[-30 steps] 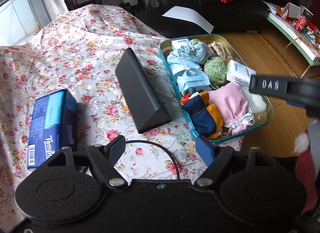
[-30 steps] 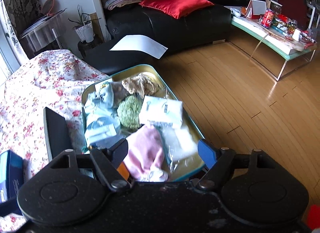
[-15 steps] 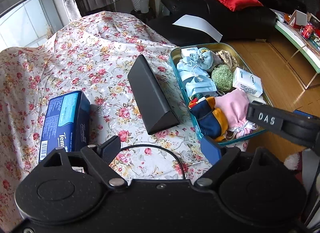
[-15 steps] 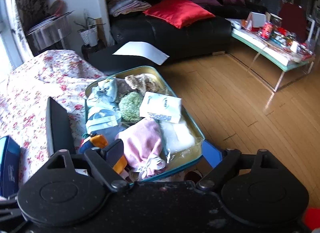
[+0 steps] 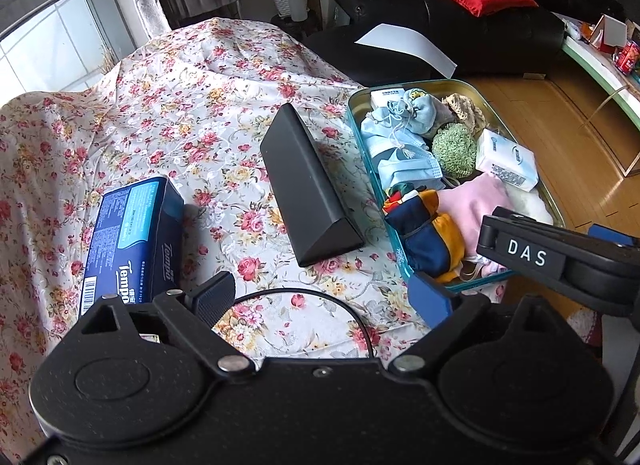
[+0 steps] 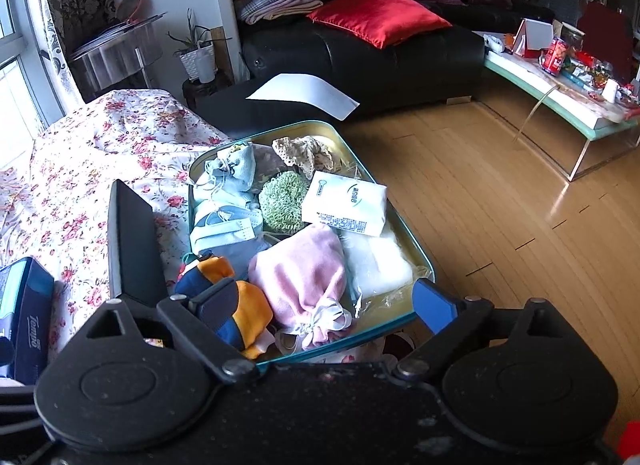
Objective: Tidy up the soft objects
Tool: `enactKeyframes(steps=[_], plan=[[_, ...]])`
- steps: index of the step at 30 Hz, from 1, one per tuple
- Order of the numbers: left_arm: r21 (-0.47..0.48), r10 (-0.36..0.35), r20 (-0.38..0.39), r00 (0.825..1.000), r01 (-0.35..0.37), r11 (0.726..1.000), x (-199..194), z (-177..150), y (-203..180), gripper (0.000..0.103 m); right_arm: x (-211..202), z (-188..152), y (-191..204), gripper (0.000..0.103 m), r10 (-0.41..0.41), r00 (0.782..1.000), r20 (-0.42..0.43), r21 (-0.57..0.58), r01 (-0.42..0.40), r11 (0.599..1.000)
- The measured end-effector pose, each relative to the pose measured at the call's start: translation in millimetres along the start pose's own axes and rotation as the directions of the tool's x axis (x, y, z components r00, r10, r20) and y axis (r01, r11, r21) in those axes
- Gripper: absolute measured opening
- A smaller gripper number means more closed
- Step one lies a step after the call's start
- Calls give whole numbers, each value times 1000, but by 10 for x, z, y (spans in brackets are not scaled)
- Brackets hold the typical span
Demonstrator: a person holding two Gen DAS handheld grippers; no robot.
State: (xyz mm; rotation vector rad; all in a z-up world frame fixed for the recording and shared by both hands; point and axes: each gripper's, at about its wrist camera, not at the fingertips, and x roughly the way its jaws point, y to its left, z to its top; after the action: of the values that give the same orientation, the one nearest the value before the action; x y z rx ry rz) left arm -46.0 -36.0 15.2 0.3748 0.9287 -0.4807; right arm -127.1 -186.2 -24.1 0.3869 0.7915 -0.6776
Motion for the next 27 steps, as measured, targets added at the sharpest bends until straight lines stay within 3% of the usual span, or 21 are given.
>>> enactKeyframes(steps=[27], plan=[[-38,14,-10,1000,-15,999,84,51,109,91,54,-7,17,95,-1,1000,-21,0,1,1000]])
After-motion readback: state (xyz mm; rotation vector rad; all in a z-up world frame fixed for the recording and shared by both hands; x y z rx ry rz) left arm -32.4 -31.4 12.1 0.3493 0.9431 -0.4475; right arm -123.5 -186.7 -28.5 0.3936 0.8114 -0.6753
